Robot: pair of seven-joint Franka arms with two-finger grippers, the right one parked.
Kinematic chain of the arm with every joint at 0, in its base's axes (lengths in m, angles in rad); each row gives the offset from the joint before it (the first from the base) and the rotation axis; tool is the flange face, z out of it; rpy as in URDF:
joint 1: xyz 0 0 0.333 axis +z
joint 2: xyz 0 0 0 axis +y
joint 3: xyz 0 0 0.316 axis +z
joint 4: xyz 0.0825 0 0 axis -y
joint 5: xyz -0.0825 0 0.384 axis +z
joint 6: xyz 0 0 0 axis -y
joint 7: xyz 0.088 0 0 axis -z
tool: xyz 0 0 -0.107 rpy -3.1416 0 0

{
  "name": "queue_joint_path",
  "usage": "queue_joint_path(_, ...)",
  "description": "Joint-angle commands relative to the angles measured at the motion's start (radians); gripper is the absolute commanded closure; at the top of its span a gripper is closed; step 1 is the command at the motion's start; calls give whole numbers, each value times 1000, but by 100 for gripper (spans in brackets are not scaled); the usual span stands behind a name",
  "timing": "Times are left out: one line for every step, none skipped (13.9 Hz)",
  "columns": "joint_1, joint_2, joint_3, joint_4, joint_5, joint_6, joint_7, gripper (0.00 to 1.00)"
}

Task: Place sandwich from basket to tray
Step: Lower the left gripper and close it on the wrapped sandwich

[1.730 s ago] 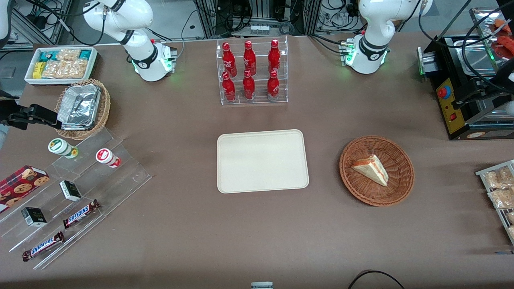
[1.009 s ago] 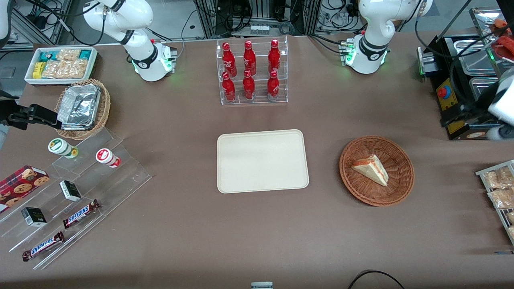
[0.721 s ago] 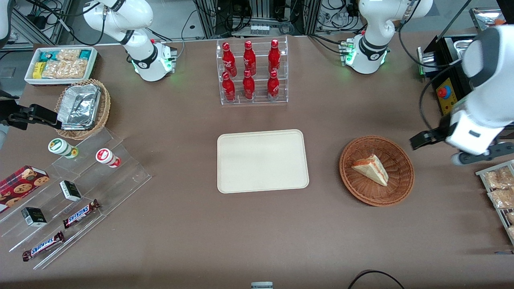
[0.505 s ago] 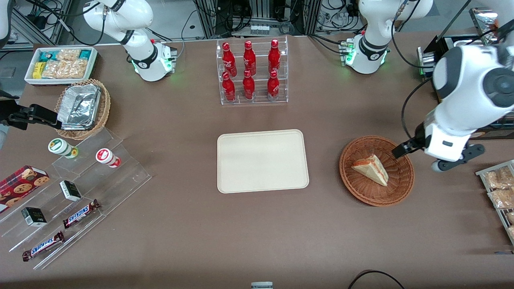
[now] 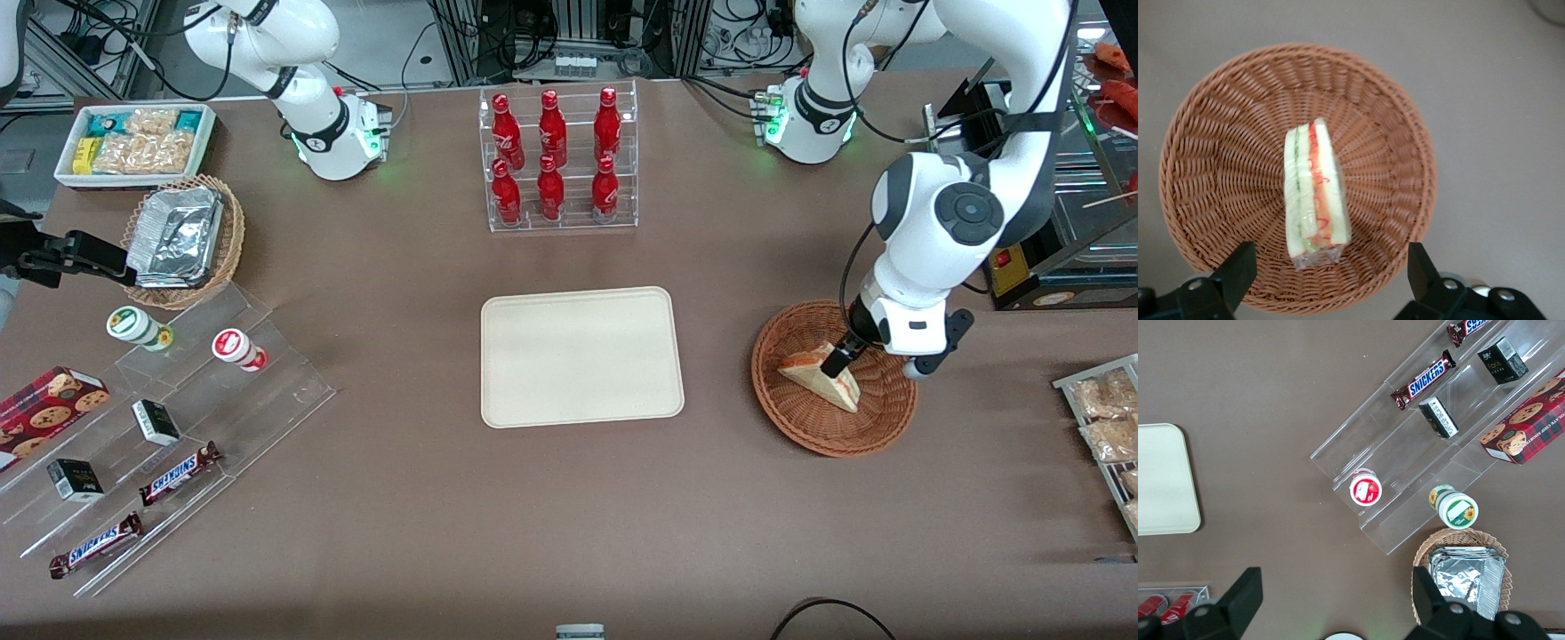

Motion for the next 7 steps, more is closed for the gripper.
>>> queue_joint_path(-4,-8,9,-72,-4,93,-61,0)
queue_joint_path(-3,8,9,-94,-4,141,-78,0)
queue_joint_path(-3,31,9,-100,-4,187,-107,0)
queue_joint_path(-3,61,9,-100,-4,215,-128,0)
queue_joint_path(-4,81,9,-102,-4,239,-132,0)
queue_joint_path(-3,98,9,-106,-4,261,-133,0)
queue_joint_path(-4,112,9,-106,-4,275,-133,0)
